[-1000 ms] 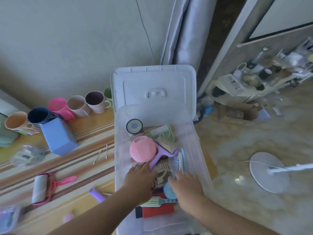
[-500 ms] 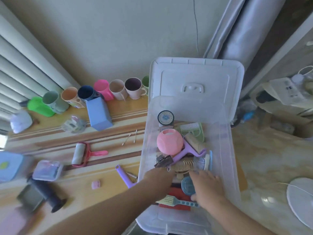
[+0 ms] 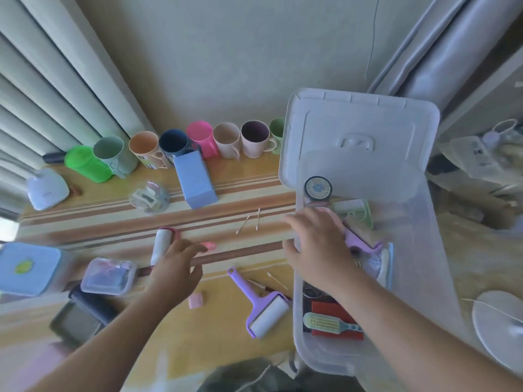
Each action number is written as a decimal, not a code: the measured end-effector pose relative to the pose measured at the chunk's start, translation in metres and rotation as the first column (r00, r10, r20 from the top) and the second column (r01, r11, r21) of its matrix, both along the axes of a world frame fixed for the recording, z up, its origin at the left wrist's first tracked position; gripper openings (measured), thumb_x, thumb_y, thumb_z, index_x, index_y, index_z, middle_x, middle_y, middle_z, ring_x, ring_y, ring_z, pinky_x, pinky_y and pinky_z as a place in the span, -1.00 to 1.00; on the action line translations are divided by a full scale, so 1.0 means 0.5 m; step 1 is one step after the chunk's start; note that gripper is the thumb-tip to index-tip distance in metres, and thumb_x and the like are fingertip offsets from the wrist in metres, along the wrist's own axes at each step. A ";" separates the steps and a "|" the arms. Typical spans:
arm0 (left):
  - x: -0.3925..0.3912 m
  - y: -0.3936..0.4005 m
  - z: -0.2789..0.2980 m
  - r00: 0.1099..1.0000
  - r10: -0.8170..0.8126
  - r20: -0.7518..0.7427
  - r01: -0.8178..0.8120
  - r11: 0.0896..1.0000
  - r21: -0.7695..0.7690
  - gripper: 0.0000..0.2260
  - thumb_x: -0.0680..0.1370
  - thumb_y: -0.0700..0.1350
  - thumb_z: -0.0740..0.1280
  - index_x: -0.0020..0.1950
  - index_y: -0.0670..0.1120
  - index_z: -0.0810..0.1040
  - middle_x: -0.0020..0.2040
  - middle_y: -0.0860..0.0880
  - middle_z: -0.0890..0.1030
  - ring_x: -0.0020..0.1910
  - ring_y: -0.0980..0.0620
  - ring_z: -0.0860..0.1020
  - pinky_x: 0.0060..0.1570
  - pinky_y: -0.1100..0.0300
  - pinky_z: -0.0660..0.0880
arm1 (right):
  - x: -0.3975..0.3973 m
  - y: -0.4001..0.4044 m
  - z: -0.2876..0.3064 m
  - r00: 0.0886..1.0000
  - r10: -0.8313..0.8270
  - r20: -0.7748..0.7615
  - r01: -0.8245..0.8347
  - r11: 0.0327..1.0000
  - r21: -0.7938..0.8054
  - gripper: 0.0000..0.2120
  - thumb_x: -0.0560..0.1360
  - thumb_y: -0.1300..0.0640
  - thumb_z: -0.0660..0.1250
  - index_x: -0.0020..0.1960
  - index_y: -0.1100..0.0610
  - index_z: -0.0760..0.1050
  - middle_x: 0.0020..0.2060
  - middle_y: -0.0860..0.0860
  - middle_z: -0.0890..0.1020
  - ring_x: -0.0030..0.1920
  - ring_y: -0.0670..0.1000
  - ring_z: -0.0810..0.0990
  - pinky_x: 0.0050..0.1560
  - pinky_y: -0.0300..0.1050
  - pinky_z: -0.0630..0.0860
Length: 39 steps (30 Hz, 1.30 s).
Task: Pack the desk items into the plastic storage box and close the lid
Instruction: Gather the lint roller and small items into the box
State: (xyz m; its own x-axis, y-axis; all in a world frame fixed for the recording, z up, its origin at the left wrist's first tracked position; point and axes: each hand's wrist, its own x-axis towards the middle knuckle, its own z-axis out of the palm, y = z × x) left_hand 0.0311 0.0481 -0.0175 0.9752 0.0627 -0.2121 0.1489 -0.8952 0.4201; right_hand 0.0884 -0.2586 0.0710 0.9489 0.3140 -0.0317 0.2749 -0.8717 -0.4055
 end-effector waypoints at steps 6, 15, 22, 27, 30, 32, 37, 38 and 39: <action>-0.065 0.082 -0.109 0.919 -0.216 -0.328 0.252 0.965 0.069 -0.47 0.51 0.01 0.39 0.49 0.21 0.44 0.43 0.05 0.41 0.37 -0.04 0.42 0.28 0.05 0.48 | -0.046 0.211 -0.058 0.996 -0.018 -0.092 0.021 0.999 0.033 -0.64 0.53 0.12 0.34 0.32 0.01 0.52 0.19 0.00 0.50 0.18 0.16 0.48 0.13 0.11 0.53; -0.113 0.068 -0.176 0.895 -0.286 -0.343 0.298 0.954 -0.019 -0.64 0.56 -0.13 0.31 0.32 0.16 0.47 0.31 0.04 0.34 0.23 -0.05 0.32 0.14 0.11 0.48 | -0.137 0.262 -0.221 0.847 -0.293 -0.443 0.127 0.922 -0.367 -0.71 0.56 0.01 0.31 0.24 0.01 0.39 0.20 0.04 0.45 0.22 0.18 0.50 0.07 0.07 0.47; -0.115 0.096 -0.195 0.860 -0.326 -0.393 0.353 0.936 -0.006 -0.71 0.56 -0.18 0.28 0.22 0.13 0.48 0.21 0.02 0.44 0.15 -0.03 0.41 0.11 0.11 0.49 | -0.182 0.262 -0.289 0.833 -0.362 -0.418 0.169 0.886 -0.431 -0.73 0.56 -0.05 0.34 0.24 -0.06 0.47 0.23 -0.04 0.53 0.33 0.12 0.49 0.24 0.09 0.44; -0.109 0.119 -0.195 0.886 -0.314 -0.341 0.330 0.944 -0.010 -0.53 0.50 -0.18 0.31 0.38 0.16 0.46 0.25 0.05 0.47 0.20 -0.02 0.48 0.15 0.14 0.47 | -0.208 0.285 -0.324 0.895 -0.192 -0.403 0.051 0.941 -0.335 -0.85 0.59 0.01 0.33 0.16 -0.10 0.50 0.14 -0.09 0.58 0.24 0.11 0.46 0.11 0.09 0.33; -0.097 0.132 -0.192 0.896 -0.316 -0.313 0.332 0.943 -0.003 -0.47 0.51 -0.16 0.35 0.45 0.16 0.44 0.28 0.06 0.47 0.23 -0.01 0.49 0.17 0.16 0.46 | -0.203 0.280 -0.331 0.909 -0.168 -0.381 0.059 0.957 -0.283 -0.85 0.60 -0.10 0.27 0.09 -0.10 0.55 0.07 -0.10 0.57 0.18 0.10 0.47 0.08 0.06 0.34; -0.085 0.139 -0.188 0.897 -0.317 -0.308 0.338 0.941 0.016 -0.47 0.51 -0.16 0.36 0.47 0.15 0.44 0.29 0.07 0.47 0.24 -0.01 0.50 0.16 0.16 0.47 | -0.180 0.251 -0.335 0.915 -0.237 -0.327 0.148 0.950 -0.275 -0.84 0.60 -0.07 0.25 0.09 -0.07 0.56 0.08 -0.06 0.55 0.15 0.11 0.49 0.10 0.04 0.42; -0.068 0.154 -0.179 0.905 -0.309 -0.293 0.334 0.942 0.038 -0.48 0.54 -0.14 0.38 0.49 0.14 0.44 0.32 0.08 0.49 0.28 0.02 0.51 0.19 0.18 0.50 | -0.112 0.190 -0.358 0.820 -0.496 -0.287 0.355 0.833 -0.425 -0.74 0.54 0.24 0.25 0.21 0.08 0.49 0.19 0.08 0.50 0.20 0.16 0.53 0.18 0.03 0.51; -0.067 0.154 -0.177 0.905 -0.313 -0.290 0.337 0.941 0.034 -0.49 0.55 -0.12 0.39 0.49 0.14 0.44 0.33 0.09 0.48 0.28 0.03 0.51 0.19 0.18 0.50 | -0.102 0.193 -0.360 0.797 -0.524 -0.301 0.378 0.821 -0.428 -0.74 0.53 0.25 0.27 0.20 0.09 0.49 0.18 0.08 0.51 0.19 0.16 0.54 0.17 0.03 0.52; -0.066 0.154 -0.175 0.903 -0.321 -0.286 0.342 0.939 0.028 -0.49 0.55 -0.11 0.39 0.49 0.14 0.44 0.33 0.10 0.48 0.28 0.04 0.51 0.19 0.18 0.50 | -0.093 0.196 -0.361 0.783 -0.535 -0.316 0.387 0.818 -0.425 -0.75 0.52 0.25 0.30 0.18 0.09 0.49 0.16 0.08 0.51 0.19 0.17 0.54 0.14 0.03 0.53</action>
State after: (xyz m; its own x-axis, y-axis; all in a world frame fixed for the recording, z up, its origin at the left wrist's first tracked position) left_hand -0.0017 0.1254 -0.1048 0.8472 -0.2276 -0.4800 -0.0631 -0.9403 0.3344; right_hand 0.0417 -0.1606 -0.1094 0.8496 -0.2575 -0.4604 -0.3193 -0.9457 -0.0603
